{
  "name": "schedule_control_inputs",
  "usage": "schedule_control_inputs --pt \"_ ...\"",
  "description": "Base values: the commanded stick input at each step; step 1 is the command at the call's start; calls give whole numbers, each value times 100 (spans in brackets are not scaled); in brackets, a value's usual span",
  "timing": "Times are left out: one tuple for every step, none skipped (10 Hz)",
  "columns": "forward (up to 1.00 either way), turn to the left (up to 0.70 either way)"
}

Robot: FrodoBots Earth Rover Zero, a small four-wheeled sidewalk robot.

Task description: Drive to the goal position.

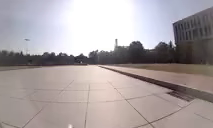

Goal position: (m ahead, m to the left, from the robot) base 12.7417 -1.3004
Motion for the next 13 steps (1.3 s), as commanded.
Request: schedule_control_inputs --pt "70 0" --pt "70 0" --pt "70 0" --pt "70 0" --pt "70 0" --pt "80 0" --pt "85 0" --pt "85 0" --pt "86 0" --pt "99 0" --pt "100 0" --pt "100 0" --pt "100 0"
